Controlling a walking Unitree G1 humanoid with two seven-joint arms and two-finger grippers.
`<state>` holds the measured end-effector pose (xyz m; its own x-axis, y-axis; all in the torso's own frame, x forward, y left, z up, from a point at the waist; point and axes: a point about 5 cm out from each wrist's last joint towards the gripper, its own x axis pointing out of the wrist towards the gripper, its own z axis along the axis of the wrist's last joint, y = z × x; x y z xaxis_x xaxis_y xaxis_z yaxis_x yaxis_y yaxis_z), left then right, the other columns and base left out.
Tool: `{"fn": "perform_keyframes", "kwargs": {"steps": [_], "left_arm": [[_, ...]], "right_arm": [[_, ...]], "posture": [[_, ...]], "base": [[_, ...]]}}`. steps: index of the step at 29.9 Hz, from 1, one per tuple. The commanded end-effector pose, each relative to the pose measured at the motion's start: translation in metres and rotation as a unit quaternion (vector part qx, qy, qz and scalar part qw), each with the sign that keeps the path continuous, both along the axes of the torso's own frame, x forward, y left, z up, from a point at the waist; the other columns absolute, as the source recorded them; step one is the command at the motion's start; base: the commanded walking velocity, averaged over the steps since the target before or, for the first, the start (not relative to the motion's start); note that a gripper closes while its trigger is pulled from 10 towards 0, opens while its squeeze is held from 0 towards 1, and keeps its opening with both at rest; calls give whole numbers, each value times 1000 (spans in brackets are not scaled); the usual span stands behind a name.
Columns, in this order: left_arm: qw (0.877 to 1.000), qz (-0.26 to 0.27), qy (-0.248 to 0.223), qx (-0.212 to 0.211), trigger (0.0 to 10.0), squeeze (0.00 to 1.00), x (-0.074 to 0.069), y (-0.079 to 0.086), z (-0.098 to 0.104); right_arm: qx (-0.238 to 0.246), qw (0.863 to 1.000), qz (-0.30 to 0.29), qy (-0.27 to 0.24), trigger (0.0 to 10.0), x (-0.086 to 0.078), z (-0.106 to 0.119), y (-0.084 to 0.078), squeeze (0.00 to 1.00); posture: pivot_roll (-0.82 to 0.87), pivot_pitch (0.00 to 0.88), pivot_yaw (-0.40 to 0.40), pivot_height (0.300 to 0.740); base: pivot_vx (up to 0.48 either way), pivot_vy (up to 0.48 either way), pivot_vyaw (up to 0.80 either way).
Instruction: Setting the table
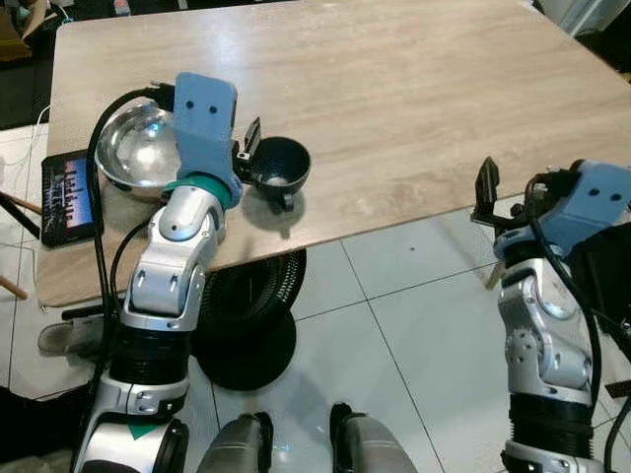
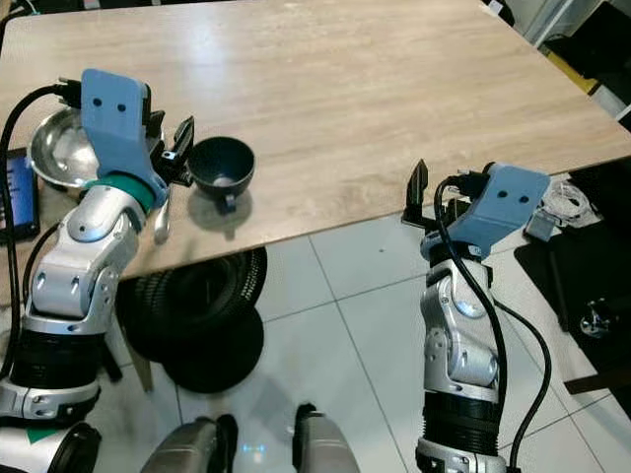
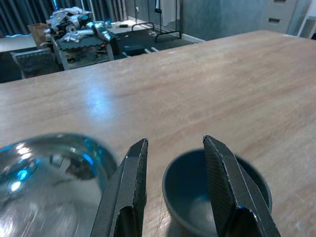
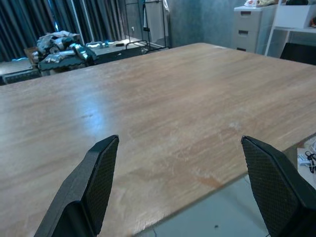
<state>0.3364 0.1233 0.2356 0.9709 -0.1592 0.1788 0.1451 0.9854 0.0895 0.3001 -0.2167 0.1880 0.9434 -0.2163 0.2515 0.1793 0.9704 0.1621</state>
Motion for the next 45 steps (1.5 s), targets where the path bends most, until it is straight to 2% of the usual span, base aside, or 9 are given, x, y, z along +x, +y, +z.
{"fn": "perform_keyframes", "kwargs": {"steps": [1, 36, 45], "left_arm": [[1000, 0, 3, 2, 10000, 0, 1, -1, -2], [1000, 1, 2, 1, 10000, 0, 3, -1, -1], [1000, -2, 3, -7, 10000, 0, 4, -3, 0]], "right_arm": [[-3, 1000, -5, 1, 10000, 0, -1, -3, 0], [-9, 1000, -6, 5, 10000, 0, -2, -5, 0], [-11, 1000, -7, 4, 10000, 0, -1, -5, 0]], "posture": [[1, 62, 31, 740], [0, 79, 30, 740], [-3, 76, 30, 740]], "base": [[-371, 0, 0], [-373, 0, 0], [-102, 0, 0]]}}
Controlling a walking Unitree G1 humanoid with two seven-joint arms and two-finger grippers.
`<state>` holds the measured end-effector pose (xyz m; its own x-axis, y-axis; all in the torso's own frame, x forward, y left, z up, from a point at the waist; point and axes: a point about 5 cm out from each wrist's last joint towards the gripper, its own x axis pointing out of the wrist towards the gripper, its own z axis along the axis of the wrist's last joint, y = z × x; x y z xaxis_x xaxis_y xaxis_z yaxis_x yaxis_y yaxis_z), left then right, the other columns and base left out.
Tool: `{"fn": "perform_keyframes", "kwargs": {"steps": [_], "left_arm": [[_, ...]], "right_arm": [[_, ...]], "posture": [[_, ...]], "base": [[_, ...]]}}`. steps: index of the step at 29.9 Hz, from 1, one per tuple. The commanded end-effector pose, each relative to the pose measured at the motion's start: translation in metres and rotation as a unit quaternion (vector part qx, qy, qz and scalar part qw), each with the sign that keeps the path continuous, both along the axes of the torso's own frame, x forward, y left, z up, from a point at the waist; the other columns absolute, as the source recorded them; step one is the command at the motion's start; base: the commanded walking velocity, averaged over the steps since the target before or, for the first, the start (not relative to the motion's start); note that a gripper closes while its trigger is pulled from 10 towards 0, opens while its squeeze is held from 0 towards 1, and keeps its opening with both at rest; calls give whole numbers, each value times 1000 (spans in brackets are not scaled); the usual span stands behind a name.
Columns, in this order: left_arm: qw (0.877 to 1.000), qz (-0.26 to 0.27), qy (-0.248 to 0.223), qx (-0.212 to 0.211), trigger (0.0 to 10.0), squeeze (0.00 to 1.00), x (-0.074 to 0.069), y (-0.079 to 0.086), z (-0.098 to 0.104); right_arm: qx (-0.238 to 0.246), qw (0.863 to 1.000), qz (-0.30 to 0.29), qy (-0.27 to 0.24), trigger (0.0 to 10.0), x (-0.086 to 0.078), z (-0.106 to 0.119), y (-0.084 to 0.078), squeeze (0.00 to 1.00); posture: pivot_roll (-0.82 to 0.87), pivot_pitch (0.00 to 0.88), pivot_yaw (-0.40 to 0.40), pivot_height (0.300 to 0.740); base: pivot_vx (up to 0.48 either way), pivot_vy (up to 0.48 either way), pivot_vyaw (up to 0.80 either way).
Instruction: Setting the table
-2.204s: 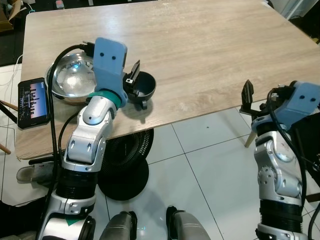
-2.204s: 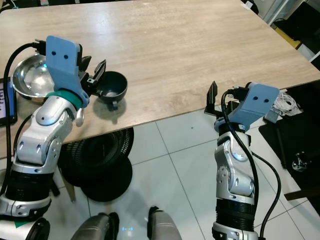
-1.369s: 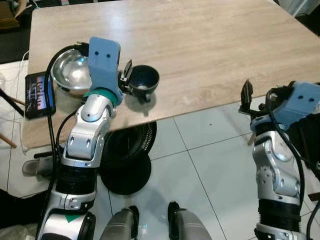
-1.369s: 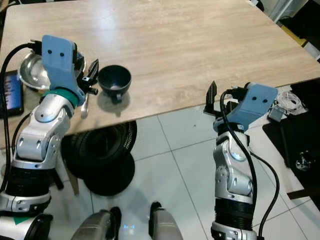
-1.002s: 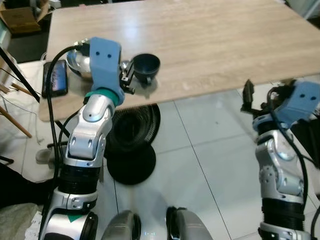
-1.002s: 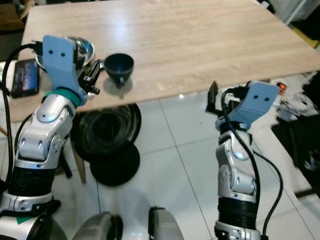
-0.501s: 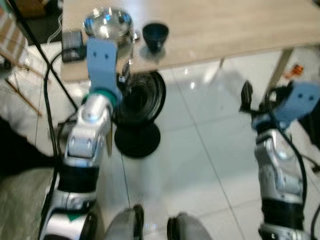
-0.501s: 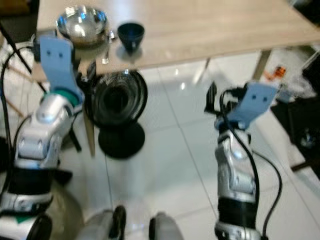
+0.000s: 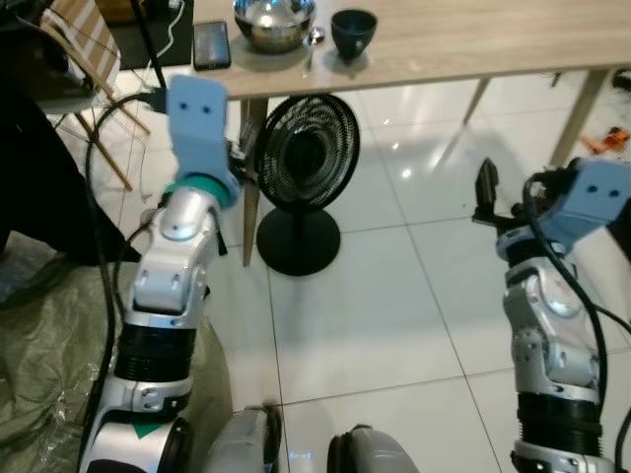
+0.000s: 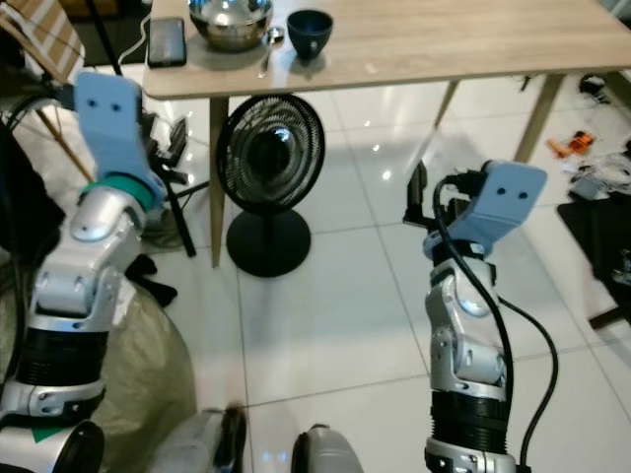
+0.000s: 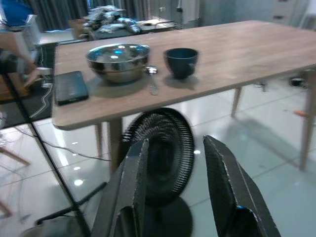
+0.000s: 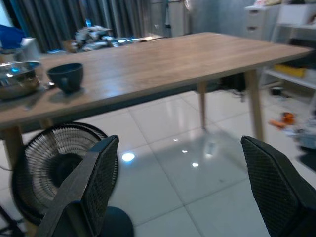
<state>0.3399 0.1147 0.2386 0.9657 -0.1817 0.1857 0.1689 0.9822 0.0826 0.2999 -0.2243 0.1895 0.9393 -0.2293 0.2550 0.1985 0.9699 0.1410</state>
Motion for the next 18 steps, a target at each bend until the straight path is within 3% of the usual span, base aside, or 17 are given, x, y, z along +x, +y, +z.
{"fn": "perform_keyframes", "kwargs": {"steps": [1, 4, 18], "left_arm": [[1000, 10, 6, -3, 10000, 0, 0, 6, -3], [1000, 5, 8, -9, 10000, 0, 0, 5, -3], [1000, 6, 15, -10, 10000, 0, 1, 4, -6]], "right_arm": [[0, 1000, 3, 4, 10000, 0, -2, 3, 0], [0, 1000, 3, 6, 10000, 0, -3, 2, 0], [9, 1000, 7, 7, 10000, 1, -3, 1, 0]], "posture": [[-3, 76, 30, 740], [-2, 71, 29, 740], [-6, 60, 29, 740]], "base": [[0, 0, 0], [0, 0, 0], [0, 0, -770]]}}
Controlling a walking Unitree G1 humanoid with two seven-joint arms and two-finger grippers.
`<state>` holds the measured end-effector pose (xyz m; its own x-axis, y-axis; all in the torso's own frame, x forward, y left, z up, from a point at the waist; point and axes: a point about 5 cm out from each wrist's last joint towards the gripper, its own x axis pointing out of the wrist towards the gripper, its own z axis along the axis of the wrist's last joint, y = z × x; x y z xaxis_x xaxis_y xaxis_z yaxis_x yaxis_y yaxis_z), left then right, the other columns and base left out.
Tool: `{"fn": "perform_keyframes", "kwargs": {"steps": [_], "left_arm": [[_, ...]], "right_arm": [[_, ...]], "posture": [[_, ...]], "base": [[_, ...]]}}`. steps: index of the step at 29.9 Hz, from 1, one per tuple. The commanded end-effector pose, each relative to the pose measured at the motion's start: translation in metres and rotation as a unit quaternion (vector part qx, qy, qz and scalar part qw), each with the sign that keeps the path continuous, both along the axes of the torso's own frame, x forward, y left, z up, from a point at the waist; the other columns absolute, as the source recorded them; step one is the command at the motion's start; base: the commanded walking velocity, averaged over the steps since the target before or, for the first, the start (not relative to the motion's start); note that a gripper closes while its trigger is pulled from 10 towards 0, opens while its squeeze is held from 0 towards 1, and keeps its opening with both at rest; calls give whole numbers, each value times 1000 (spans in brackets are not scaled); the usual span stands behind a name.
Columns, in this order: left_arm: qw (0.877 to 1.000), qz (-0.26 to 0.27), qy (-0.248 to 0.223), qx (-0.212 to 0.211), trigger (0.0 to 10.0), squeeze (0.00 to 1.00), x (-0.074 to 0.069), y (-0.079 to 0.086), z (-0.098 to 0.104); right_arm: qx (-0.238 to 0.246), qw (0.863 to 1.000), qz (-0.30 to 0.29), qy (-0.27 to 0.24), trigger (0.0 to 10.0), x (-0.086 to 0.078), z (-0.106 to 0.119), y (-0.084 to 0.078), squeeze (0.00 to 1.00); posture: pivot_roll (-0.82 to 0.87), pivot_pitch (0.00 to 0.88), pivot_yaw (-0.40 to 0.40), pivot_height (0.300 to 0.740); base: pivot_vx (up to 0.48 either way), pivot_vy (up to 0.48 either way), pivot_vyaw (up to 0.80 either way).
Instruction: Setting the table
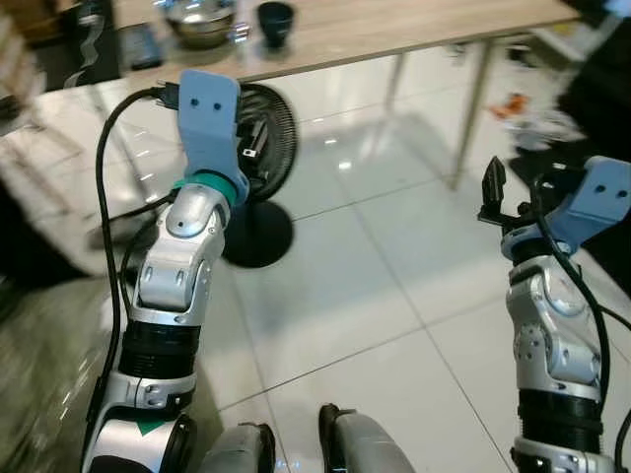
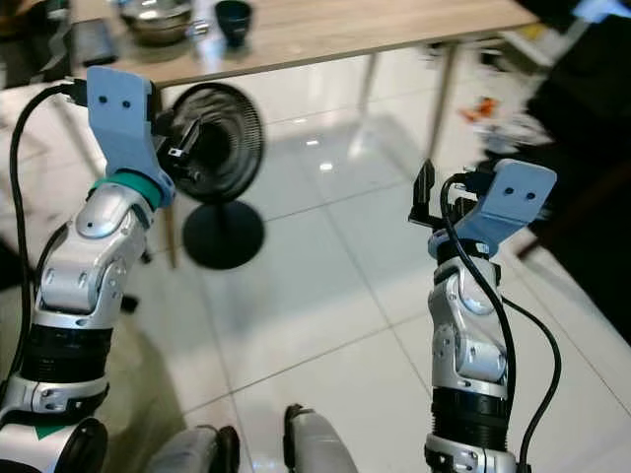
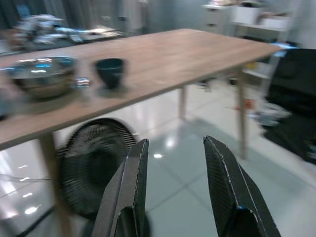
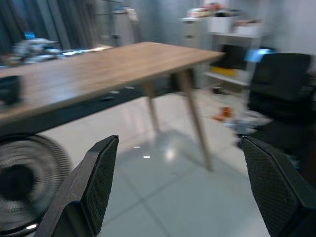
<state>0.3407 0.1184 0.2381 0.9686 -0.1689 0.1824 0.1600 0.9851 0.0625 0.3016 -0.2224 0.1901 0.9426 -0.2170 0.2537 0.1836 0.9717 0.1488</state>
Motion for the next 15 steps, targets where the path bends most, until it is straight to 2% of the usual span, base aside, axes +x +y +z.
{"fn": "perform_keyframes", "kwargs": {"steps": [1, 6, 9, 10, 12, 13, 15], "left_arm": [[1000, 1, 13, 0, 10000, 0, 1, 1, -6], [1000, 3, 17, 4, 10000, 0, 1, 2, -9], [999, 10, 39, 21, 10000, 0, 0, 8, -26], [999, 10, 39, 21, 10000, 0, 0, 8, -26], [995, 14, 79, 53, 10000, 0, -2, 17, -60], [995, 14, 79, 53, 10000, 0, -2, 17, -60], [991, 10, 112, 78, 10000, 0, -8, 26, -89]], "right_arm": [[5, 1000, 0, 7, 10000, -1, -4, -1, 0], [4, 1000, -1, 8, 10000, -1, -5, -1, 0], [-3, 1000, 9, 25, 10000, -1, -12, 0, 0], [-3, 1000, 9, 25, 10000, -1, -12, 0, 0], [-24, 998, 15, 61, 10000, -2, -33, 2, 0], [-24, 998, 15, 61, 10000, -2, -33, 2, 0], [-37, 994, 21, 96, 10000, -5, -55, 3, 0]], "posture": [[-5, 58, 28, 740], [-5, 58, 29, 740], [-5, 54, 28, 740], [-5, 54, 28, 740], [0, 54, 18, 740], [0, 54, 18, 740], [5, 58, 12, 740]], "base": [[0, 0, -775], [0, 0, -781], [0, 0, -779], [0, 0, -781], [0, 0, -775], [0, 0, -775], [0, 0, -778]]}}
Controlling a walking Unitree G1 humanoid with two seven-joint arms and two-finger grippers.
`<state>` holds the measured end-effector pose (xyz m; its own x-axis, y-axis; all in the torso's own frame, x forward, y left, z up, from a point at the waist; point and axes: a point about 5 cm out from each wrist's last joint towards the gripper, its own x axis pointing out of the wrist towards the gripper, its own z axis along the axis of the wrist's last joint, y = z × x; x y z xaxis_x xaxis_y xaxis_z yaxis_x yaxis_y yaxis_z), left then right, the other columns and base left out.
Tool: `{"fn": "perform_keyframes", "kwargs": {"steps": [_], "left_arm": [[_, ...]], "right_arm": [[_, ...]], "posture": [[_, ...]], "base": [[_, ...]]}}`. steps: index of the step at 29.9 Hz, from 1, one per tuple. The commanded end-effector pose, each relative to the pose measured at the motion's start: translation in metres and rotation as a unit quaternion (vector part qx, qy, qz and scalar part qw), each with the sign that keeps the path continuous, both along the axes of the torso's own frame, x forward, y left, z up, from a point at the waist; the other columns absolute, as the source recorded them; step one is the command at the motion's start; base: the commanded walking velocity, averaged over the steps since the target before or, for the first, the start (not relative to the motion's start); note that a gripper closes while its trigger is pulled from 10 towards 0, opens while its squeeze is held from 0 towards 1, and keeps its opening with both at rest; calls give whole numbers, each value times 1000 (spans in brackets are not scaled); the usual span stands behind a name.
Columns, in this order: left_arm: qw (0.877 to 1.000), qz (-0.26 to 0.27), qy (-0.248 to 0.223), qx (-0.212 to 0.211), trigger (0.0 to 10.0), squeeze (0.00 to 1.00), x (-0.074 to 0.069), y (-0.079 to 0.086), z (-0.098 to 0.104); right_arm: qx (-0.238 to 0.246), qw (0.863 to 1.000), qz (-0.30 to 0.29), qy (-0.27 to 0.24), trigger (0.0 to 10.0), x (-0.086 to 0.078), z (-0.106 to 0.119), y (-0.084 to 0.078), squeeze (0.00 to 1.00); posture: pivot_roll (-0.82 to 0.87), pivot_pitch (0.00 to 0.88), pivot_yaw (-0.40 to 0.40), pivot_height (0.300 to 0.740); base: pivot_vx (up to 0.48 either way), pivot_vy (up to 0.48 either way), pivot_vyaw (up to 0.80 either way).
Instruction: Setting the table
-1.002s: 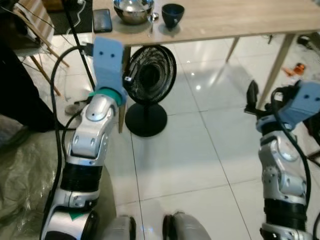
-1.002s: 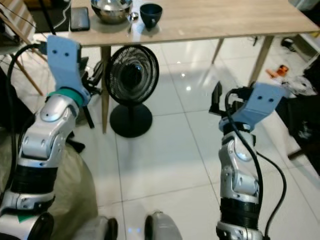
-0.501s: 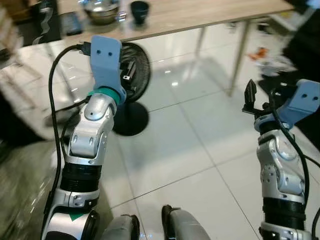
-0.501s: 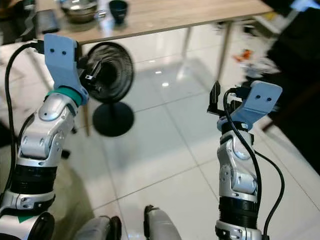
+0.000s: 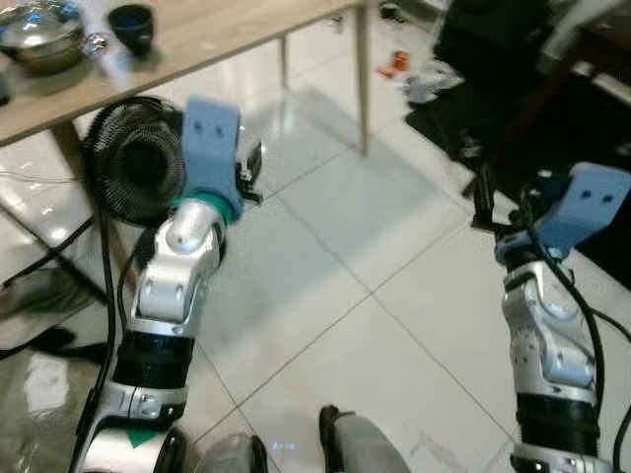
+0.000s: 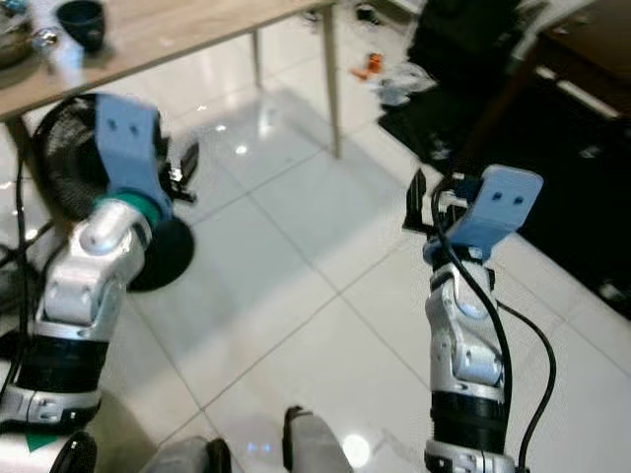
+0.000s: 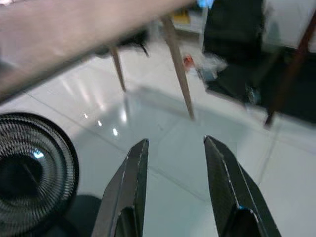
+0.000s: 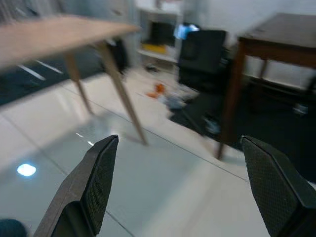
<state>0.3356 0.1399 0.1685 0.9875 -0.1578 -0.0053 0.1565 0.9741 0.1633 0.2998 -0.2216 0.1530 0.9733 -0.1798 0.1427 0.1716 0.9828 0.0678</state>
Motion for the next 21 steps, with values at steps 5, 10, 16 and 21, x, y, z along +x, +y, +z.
{"fn": "perform_keyframes", "kwargs": {"steps": [5, 10, 16, 21], "left_arm": [[998, 6, 56, 29, 10000, 0, -12, 18, -45], [996, 0, 82, 32, 10000, 0, -25, 29, -70], [992, -51, 110, 28, 10000, 0, -42, 21, -94], [990, -57, 126, 36, 10000, 0, -49, 19, -109]], "right_arm": [[-7, 998, 9, 60, 10000, -9, -38, 0, 0], [1, 996, 27, 85, 10000, -18, -62, 6, 0], [15, 990, 59, 126, 10000, -36, -98, 24, 0], [12, 987, 74, 145, 10000, -41, -111, 32, 0]], "posture": [[9, 61, 6, 740], [12, 65, 5, 740], [14, 62, 14, 740], [6, 57, 24, 740]], "base": [[0, 0, -781], [0, 0, -781], [0, 0, -785], [0, 0, -788]]}}
